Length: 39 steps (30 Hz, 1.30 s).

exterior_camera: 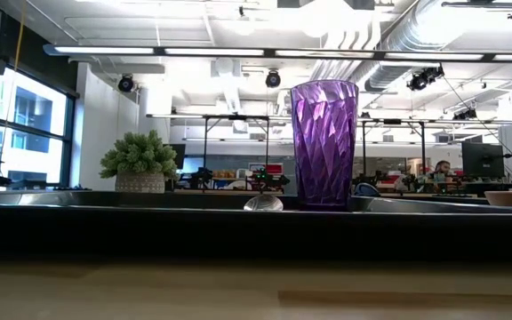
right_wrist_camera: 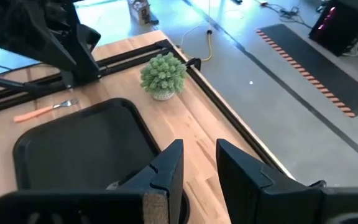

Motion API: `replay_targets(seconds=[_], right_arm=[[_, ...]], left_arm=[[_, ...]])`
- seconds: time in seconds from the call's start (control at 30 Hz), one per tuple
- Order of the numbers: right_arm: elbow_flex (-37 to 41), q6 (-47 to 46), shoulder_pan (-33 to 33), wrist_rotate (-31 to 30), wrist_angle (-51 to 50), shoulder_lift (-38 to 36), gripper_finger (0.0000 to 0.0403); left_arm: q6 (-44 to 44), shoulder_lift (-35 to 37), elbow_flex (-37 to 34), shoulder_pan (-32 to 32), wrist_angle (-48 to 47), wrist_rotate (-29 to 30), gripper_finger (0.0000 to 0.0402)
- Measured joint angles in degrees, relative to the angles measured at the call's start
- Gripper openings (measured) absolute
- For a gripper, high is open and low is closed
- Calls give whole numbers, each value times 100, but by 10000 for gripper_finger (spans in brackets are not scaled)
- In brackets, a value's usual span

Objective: Pick and place plate/cup/fork/spoon on tray
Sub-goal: Put the orange yellow on the left side of the black tray

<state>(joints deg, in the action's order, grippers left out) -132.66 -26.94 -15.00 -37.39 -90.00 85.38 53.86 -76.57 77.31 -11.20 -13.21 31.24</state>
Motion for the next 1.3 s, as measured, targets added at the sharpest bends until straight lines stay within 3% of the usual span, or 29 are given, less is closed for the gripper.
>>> replay_targets(seconds=[0.37, 0.77, 0.97, 1.3], right_arm=[[1, 0, 0, 123, -1, 0, 87], [2, -553, -2, 382, -1, 0, 87], [2, -909, -2, 385, -1, 0, 87], [4, -1064, -2, 382, -2, 2, 87]], left_arm=[[315, -1085, 970, -402, -617, -78, 163], [1141, -1619, 991, -586, -1372, -116, 163], [1678, -1800, 991, -713, -2081, -378, 163], [2476, -2417, 991, -818, -2461, -785, 163]])
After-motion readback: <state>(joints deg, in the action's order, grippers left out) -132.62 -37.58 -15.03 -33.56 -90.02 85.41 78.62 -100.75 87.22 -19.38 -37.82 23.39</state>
